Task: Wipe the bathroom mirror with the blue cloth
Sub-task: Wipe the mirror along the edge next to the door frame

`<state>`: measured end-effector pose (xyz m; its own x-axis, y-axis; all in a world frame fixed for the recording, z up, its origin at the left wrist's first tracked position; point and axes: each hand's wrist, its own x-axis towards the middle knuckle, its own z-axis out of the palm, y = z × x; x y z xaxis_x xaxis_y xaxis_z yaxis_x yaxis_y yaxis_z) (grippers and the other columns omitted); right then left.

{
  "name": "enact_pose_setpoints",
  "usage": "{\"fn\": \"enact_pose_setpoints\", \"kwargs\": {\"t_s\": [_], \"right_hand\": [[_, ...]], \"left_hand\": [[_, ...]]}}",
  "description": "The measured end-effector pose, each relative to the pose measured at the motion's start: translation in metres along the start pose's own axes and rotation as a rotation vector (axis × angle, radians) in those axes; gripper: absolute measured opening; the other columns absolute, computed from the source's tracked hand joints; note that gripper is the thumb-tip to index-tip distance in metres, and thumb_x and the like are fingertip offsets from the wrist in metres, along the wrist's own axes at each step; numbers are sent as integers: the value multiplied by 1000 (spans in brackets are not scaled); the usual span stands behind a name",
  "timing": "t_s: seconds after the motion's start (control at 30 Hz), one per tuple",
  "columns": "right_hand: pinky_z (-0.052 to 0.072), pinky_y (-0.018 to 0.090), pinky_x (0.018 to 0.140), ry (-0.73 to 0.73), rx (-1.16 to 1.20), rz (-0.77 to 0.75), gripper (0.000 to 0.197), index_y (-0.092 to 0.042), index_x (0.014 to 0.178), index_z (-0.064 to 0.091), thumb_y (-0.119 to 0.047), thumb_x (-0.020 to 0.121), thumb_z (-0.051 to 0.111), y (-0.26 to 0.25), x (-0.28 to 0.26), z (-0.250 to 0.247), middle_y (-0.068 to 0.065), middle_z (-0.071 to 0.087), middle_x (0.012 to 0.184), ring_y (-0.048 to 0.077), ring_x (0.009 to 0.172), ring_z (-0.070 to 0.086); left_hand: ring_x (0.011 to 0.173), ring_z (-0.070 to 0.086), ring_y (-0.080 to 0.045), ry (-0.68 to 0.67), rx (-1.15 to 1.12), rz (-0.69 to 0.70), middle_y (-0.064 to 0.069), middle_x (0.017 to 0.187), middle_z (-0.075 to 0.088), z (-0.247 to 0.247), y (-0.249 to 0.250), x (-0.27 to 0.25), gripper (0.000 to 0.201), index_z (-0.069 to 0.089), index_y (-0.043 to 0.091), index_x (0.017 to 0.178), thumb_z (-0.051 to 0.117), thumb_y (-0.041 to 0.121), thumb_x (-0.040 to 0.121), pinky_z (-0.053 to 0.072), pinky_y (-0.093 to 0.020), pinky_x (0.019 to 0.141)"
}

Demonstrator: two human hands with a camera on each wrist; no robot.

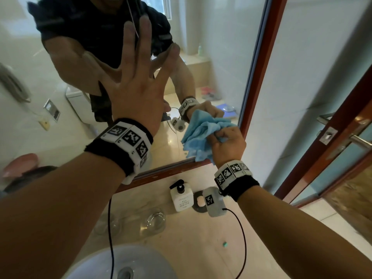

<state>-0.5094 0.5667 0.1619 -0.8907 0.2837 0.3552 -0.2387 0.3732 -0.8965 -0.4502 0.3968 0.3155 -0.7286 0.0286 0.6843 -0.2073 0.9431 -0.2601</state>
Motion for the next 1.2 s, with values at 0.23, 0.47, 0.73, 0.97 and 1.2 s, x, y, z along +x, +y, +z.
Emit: {"fn": "enact_pose_setpoints", "kwargs": {"t_s": [0.23, 0.47, 0.73, 0.97, 1.2], "right_hand": [[38, 3, 64, 106, 61, -241, 22, -20, 65, 63, -29, 72, 82, -111, 39, -17, -5, 60, 88, 7, 76, 56], [35, 4, 60, 164, -23, -341, 25, -27, 66, 59, -38, 69, 81, -157, 66, -27, -4, 66, 85, 5, 69, 56], [40, 20, 70, 126, -94, -263, 18, -15, 72, 63, -24, 72, 78, -81, 41, -22, 4, 66, 94, 15, 79, 57], [49, 27, 80, 98, -42, -42, 12, -10, 73, 64, -17, 74, 73, 11, 17, -10, 8, 68, 95, 26, 87, 65], [48, 15, 75, 59, 12, 46, 12, -9, 85, 64, -10, 76, 72, 39, 10, -9, 6, 67, 90, 11, 76, 56]], "left_hand": [[151, 0, -34, 7, -30, -11, -11, 164, -4, -3, 2, 0, 117, 7, 43, 154, 81, 51, 64, 16, -83, 95], [152, -1, -31, 30, -84, 6, -9, 165, -4, -3, -3, -1, 114, 10, 43, 153, 84, 35, 68, 13, -84, 95], [152, 1, -31, 60, -46, -7, -9, 165, -3, 0, -1, 0, 105, 12, 43, 153, 82, 31, 75, 13, -85, 94], [151, 1, -34, -2, -7, -20, -11, 164, -3, -3, 2, -3, 125, 9, 42, 153, 86, 50, 56, 17, -83, 94], [151, -1, -35, -31, -19, -26, -11, 164, -5, -1, 2, -1, 118, 7, 43, 153, 83, 47, 63, 21, -76, 102]]}}
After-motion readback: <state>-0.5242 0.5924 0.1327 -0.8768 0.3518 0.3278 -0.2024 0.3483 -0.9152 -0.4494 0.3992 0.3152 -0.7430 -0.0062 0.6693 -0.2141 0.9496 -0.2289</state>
